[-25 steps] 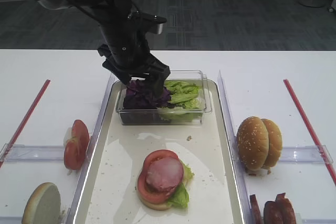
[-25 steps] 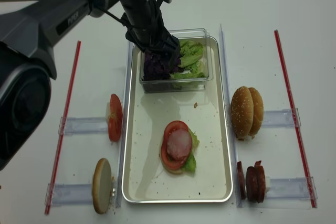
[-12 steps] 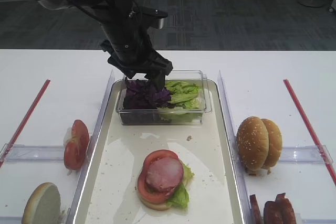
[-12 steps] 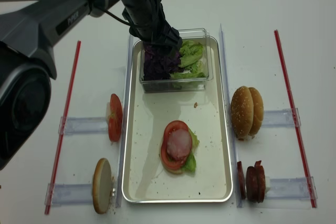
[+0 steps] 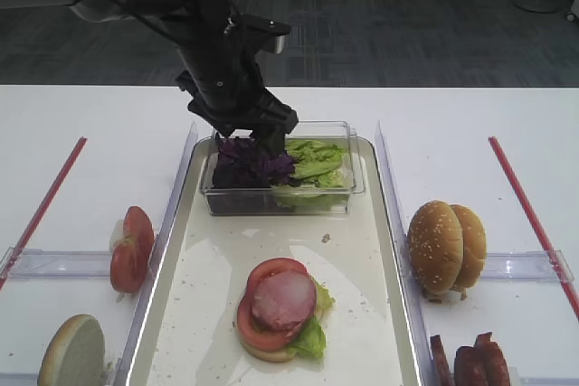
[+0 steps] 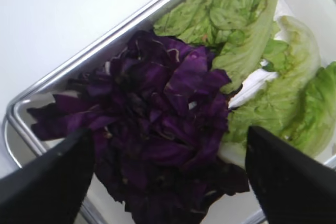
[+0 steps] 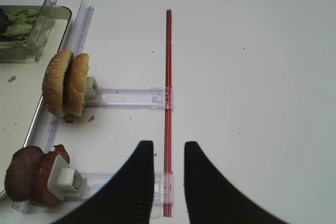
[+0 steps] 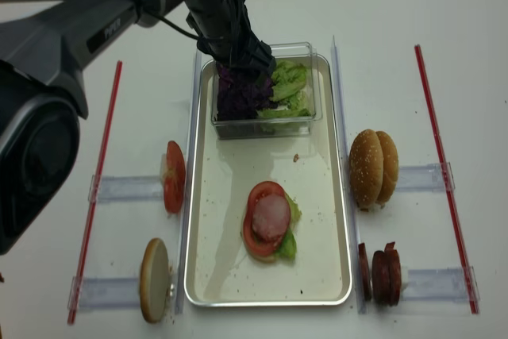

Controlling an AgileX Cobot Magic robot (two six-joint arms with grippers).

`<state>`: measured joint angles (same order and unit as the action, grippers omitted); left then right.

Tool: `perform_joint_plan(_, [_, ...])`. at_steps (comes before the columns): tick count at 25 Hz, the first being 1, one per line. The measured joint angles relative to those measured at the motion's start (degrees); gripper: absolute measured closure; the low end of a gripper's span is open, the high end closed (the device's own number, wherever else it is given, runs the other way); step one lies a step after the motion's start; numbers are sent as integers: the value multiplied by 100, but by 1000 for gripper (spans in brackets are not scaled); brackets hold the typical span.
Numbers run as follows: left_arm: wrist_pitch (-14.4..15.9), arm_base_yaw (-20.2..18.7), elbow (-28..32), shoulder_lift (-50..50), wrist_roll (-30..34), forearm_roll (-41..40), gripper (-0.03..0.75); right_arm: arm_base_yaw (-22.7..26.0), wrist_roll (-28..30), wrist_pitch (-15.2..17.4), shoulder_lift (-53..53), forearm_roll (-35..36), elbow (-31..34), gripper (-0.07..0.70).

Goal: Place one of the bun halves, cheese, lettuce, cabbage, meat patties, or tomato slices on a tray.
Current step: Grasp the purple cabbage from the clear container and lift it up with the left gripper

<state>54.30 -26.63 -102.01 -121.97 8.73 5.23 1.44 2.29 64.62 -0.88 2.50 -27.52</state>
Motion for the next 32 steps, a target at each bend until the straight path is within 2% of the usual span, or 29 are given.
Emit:
perform_joint_plan(23, [-376,0,-36,-598,22,28,193,0,0,0,0,0,0,438])
perform_joint_plan(32, [-448,0,-79,-634,22,51,287,0,0,0,0,0,0,438])
